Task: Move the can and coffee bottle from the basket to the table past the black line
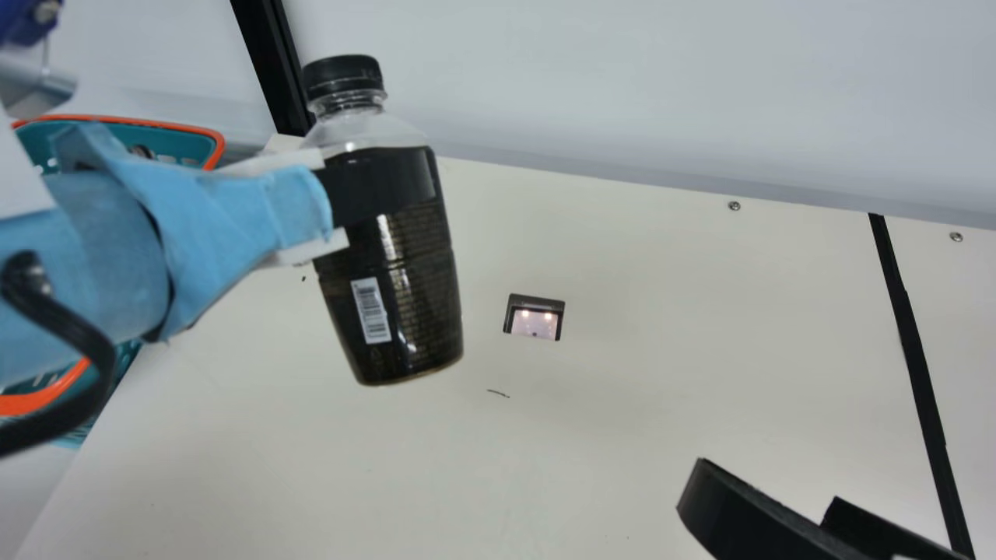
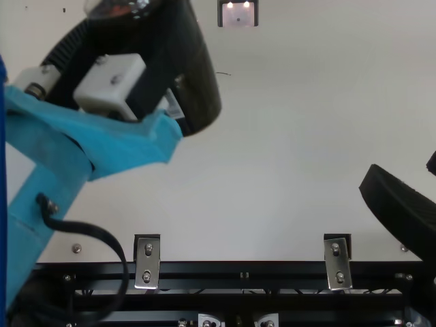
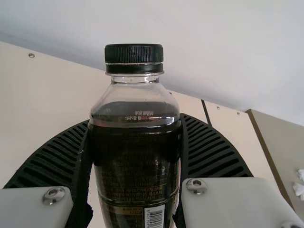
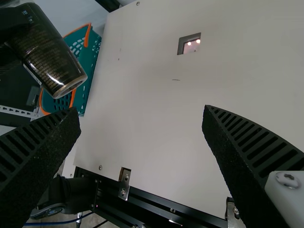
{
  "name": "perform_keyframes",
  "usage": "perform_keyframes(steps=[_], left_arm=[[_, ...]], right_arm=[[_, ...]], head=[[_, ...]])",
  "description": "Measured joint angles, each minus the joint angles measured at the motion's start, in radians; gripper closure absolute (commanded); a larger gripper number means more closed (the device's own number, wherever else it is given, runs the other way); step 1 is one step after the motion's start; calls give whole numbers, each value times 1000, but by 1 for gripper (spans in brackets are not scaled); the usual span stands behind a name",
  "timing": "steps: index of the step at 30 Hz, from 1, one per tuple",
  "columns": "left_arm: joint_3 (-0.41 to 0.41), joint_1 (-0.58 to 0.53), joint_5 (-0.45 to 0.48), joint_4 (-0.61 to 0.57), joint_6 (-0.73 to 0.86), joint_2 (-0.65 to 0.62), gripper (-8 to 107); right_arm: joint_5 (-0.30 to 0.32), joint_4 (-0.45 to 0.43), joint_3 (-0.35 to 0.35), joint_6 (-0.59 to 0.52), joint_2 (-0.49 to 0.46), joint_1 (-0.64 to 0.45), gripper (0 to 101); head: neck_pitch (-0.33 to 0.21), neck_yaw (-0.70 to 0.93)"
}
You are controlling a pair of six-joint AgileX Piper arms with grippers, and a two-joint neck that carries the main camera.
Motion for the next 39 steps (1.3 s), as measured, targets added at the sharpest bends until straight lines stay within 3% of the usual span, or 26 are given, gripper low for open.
perform_keyframes(steps=[8,25,31,39], left_arm=[[-12,28,-8,-30,25,0,89],[-152,279,97,-548,377,48,89],[-184,257,115,-616,408,48,89],[-228,148,114,-588,361,60,89]], right_arm=[[0,0,0,0,0,0,0],[0,0,0,0,0,0,0],[0,0,0,0,0,0,0],[0,0,0,0,0,0,0]], head=[[0,0],[0,0],[0,0],[0,0]])
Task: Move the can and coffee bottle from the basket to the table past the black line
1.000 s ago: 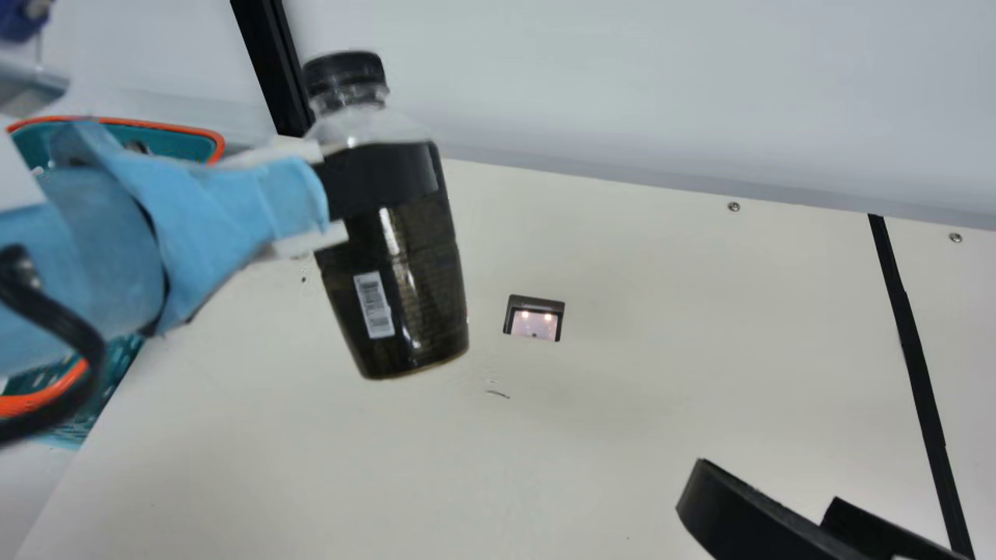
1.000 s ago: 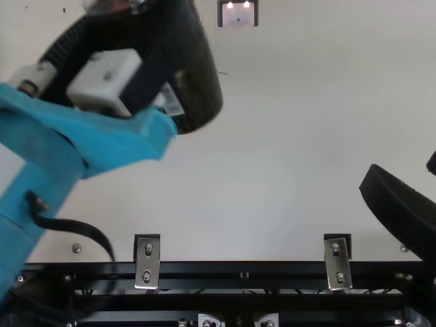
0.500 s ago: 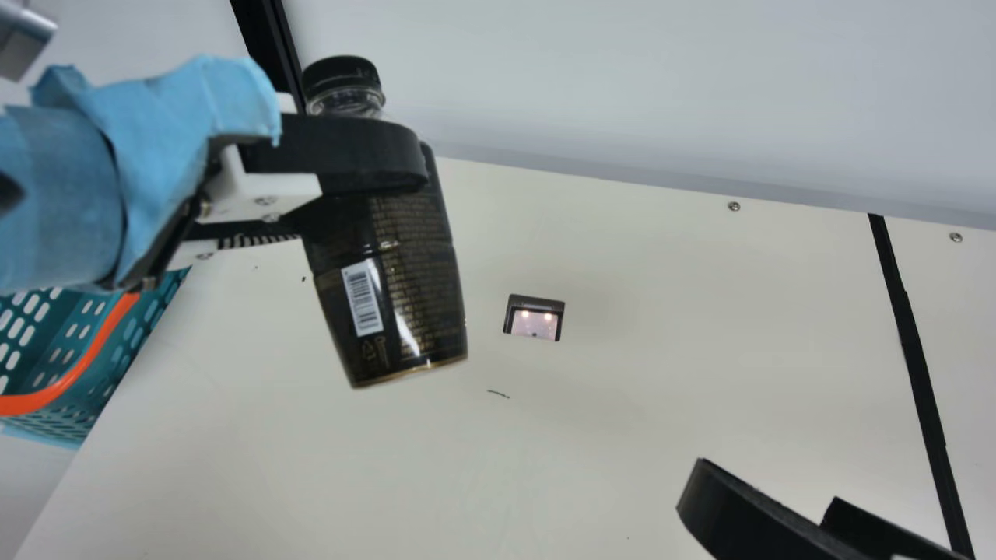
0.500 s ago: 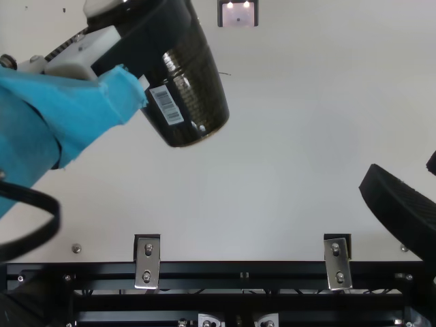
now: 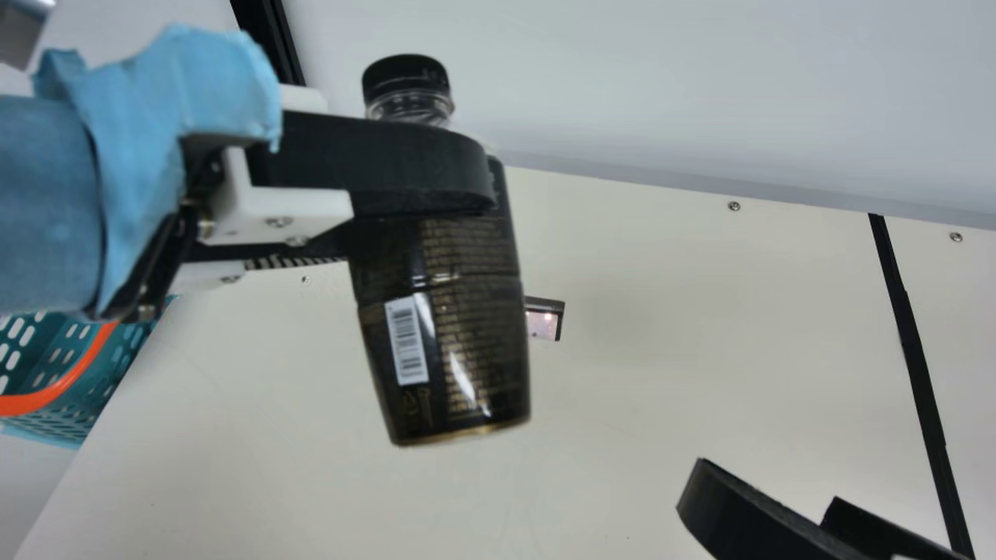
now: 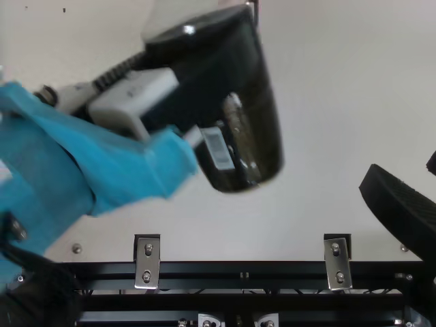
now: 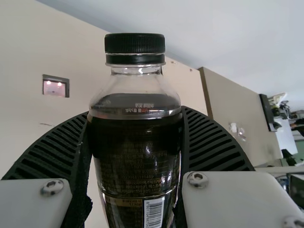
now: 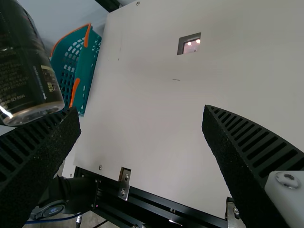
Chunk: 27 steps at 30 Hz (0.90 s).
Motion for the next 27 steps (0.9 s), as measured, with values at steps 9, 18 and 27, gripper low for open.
perform_keyframes(steps=[9,18,27], left_arm=[[-44,-124,-17,78,-91,19,89],[-44,-125,-15,78,-96,19,89],[-44,-125,-15,78,-96,19,89]], right_arm=[[0,0,0,0,0,0,0],[0,0,0,0,0,0,0],[0,0,0,0,0,0,0]], head=[[0,0],[0,0],[0,0]])
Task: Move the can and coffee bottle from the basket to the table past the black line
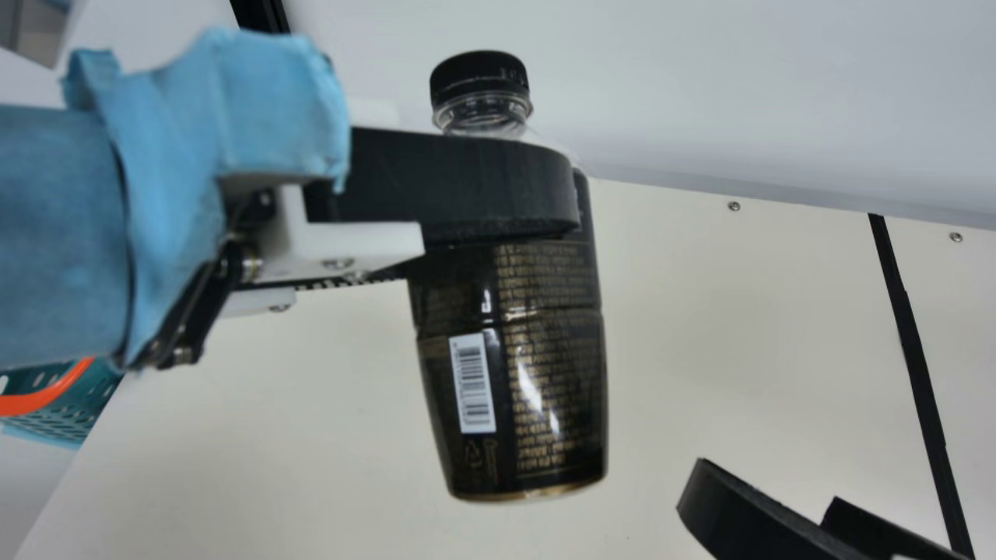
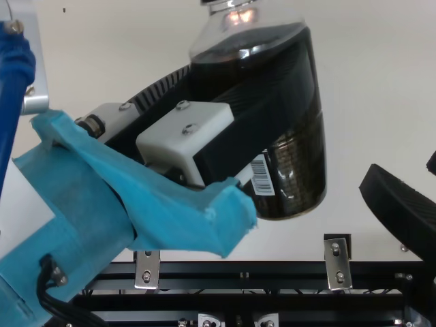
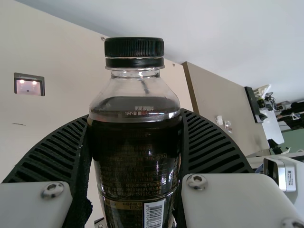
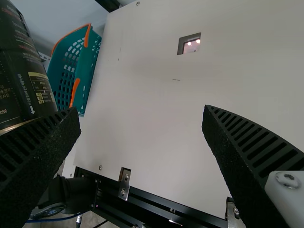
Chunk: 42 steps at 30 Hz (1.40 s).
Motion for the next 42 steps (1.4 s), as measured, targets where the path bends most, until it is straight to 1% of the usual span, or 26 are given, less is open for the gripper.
perform_keyframes(steps=[14,18,24,30,34,38,42], left_arm=[[0,6,0,-4,4,0,89],[18,53,-12,-39,38,-5,89],[98,175,-55,-125,99,-36,89],[235,344,-111,-294,206,-64,89],[334,463,-135,-456,307,-64,89],[434,579,-122,-649,443,-52,89],[528,691,-72,-857,611,-31,89]], right_arm=[[0,0,0,0,0,0,0],[0,0,0,0,0,0,0],[0,0,0,0,0,0,0],[0,0,0,0,0,0,0],[0,0,0,0,0,0,0],[0,0,0,0,0,0,0],[0,0,0,0,0,0,0]], head=[[0,0],[0,0],[0,0],[5,0],[0,0],[0,0],[0,0]])
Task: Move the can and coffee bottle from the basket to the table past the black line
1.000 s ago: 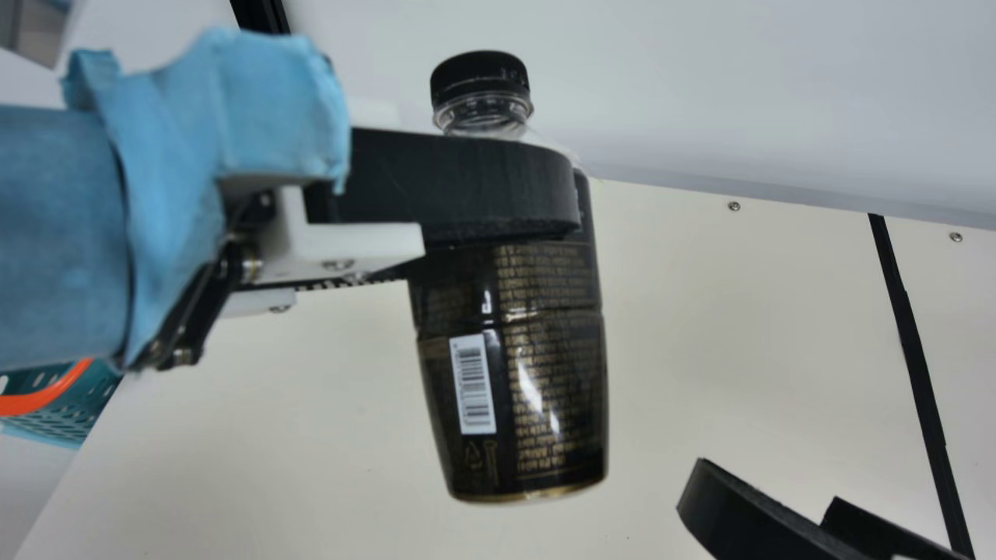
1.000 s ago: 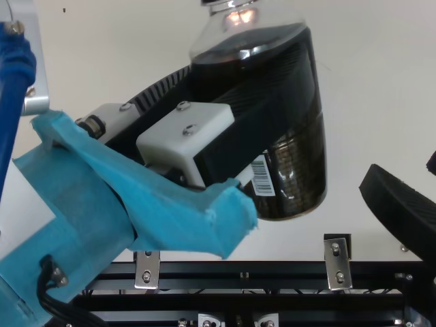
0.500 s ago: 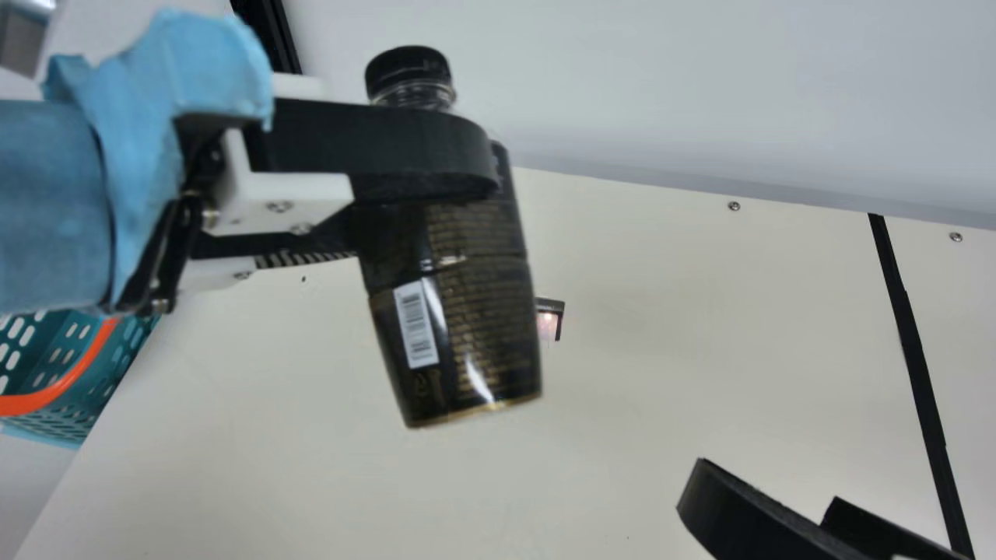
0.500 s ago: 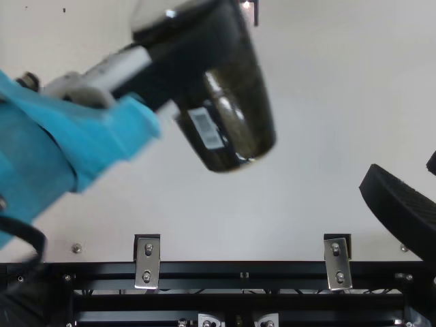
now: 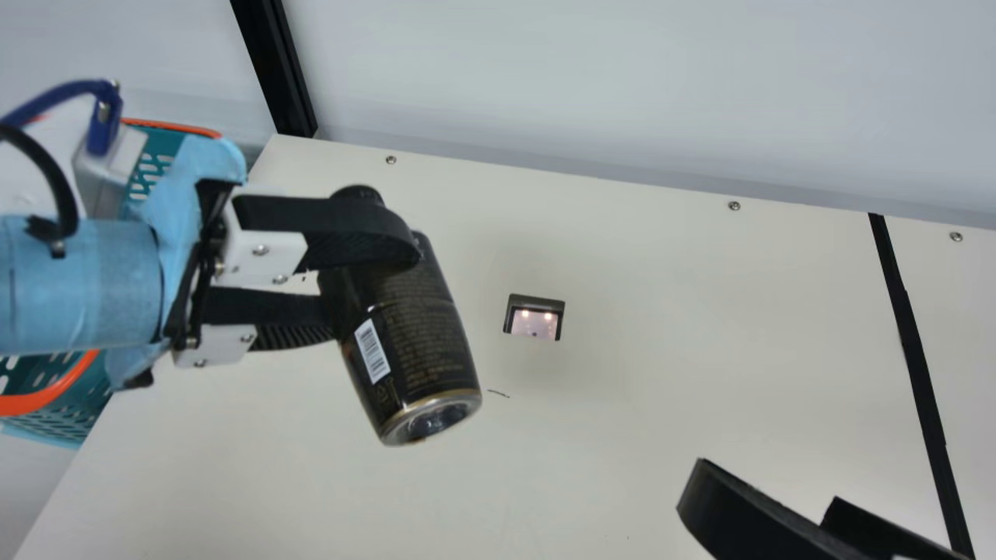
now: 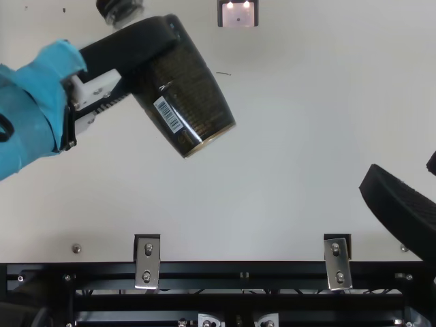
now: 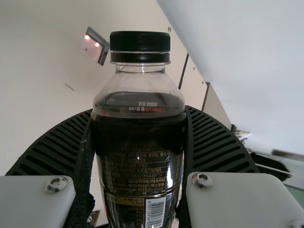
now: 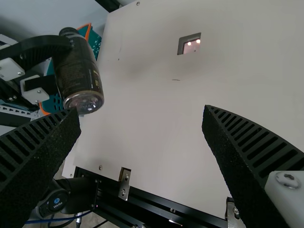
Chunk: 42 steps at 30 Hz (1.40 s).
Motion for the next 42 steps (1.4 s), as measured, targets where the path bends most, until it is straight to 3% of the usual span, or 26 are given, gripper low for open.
perform_keyframes(steps=[11,17,26,34,42], left_arm=[[196,302,261,-526,484,137,89],[233,298,369,-715,629,189,89],[233,293,367,-757,647,190,89],[233,293,367,-757,647,190,89],[233,293,367,-757,647,190,89]], right_arm=[[0,0,0,0,0,0,0],[0,0,0,0,0,0,0],[0,12,0,-4,2,-6,0],[-45,144,9,31,52,27,0],[-136,271,26,80,122,88,0]], head=[[0,0],[0,0],[0,0],[0,0],[0,0]])
